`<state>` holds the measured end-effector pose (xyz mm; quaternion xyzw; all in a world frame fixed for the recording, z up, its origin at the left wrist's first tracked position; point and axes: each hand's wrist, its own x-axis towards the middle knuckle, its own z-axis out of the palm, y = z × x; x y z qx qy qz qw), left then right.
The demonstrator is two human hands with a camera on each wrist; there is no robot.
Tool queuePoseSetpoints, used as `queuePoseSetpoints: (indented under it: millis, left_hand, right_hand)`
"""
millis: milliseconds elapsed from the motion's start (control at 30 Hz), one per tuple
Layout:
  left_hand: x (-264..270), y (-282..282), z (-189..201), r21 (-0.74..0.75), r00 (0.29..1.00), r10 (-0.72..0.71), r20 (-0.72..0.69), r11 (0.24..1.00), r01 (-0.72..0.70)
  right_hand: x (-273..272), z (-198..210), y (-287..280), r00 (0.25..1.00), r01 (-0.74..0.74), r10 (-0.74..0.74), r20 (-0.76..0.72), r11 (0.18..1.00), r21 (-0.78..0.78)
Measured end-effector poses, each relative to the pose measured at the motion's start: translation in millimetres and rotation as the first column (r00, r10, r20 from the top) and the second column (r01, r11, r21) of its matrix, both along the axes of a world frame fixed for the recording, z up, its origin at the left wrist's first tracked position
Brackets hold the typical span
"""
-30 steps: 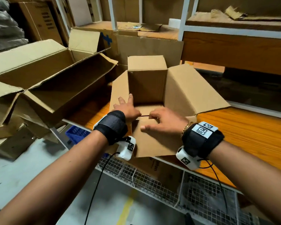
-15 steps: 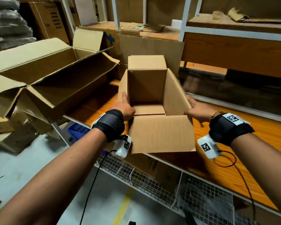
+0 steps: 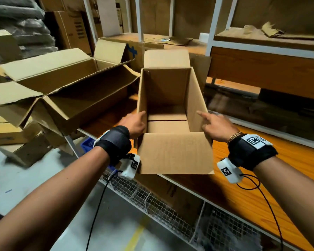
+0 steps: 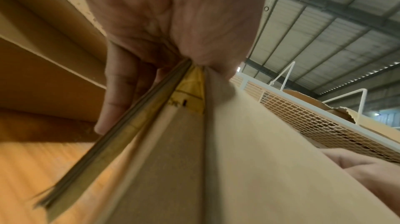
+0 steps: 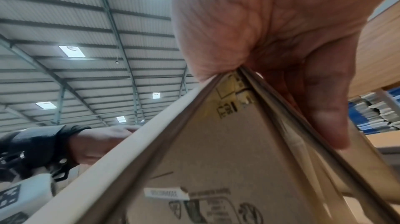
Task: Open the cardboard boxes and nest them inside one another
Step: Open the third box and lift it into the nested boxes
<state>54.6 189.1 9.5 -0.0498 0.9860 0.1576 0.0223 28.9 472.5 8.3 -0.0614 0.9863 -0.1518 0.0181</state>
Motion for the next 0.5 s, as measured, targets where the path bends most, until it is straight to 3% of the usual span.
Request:
queuePoseSetpoints:
  millis: [200,500]
  left_hand:
    - [2.7,-27.2,11.0,-0.013,0.974,0.014,-0.227,1.000,-0.018]
    - [5.6,-102.3,43.2,0.051,0.879,0.037,-0.476,0.999,-0.015]
  right_hand:
    - [0.0,11.1,-24.5,0.969,-0.045,0.033,-0.244,0.998,-0.045]
    - [2.1,38.2,-103.0,0.846,-0.081,0.021,-0.533,0.993,-0.090]
